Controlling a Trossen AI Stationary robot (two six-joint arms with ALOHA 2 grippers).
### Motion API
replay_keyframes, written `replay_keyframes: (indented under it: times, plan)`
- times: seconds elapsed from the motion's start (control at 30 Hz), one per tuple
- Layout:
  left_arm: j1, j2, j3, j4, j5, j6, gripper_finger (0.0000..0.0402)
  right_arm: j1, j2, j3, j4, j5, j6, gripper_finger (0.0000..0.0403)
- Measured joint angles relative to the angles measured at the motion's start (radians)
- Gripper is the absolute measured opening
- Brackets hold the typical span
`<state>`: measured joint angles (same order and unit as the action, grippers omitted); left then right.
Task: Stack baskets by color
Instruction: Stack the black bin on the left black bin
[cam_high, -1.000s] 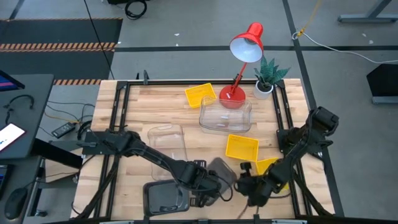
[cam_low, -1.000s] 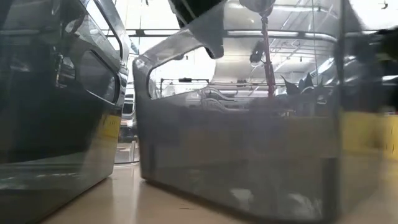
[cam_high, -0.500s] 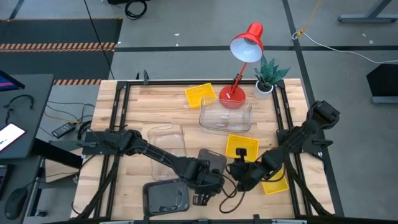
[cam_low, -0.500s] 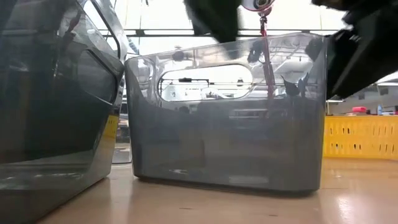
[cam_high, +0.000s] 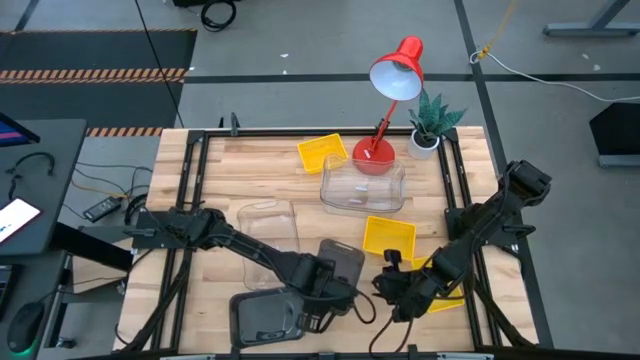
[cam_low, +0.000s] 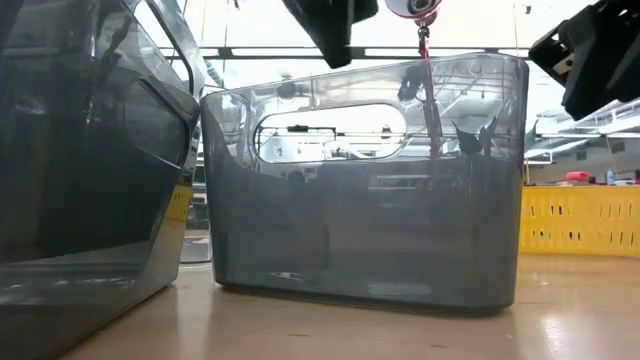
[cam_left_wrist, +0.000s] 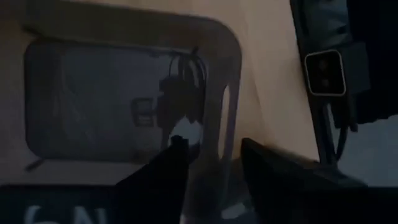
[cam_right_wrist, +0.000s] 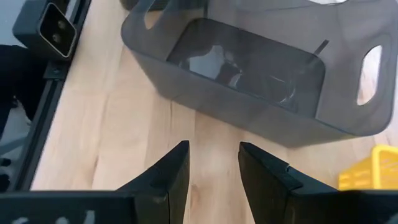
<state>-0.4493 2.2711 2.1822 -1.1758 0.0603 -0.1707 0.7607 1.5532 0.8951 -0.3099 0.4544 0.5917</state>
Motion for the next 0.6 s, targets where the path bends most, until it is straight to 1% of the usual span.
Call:
replay_keyframes:
  times: [0.07,0.17,0.27,0.33,0.4,0.6]
  plan:
    - [-0.017,0.008,-0.002,0.019,-0.033,0.001,0.0185,0.004,0.0,0.0,0.0,-0.003,0.011,0.0143]
    - [-0.039,0.023,-0.004,0.039,-0.04,0.013,0.0219,0.018,0.0,0.0,0.0,-0.003,0.015,0.0143]
    - [-0.048,0.029,-0.002,0.074,-0.083,0.003,0.0231,0.029,0.0,0.0,0.001,-0.003,0.015,0.0143]
    - [-0.044,0.033,-0.002,0.061,-0.106,0.0,0.0228,0.03,-0.001,0.0,0.003,-0.003,0.018,0.0143]
    - [-0.041,0.05,-0.001,0.073,-0.111,0.0,0.0217,0.03,-0.001,0.0,0.004,-0.003,0.019,0.0143]
    - [-0.04,0.099,-0.004,0.064,-0.107,0.006,0.0166,0.033,-0.001,0.0,0.008,-0.003,0.03,0.0143]
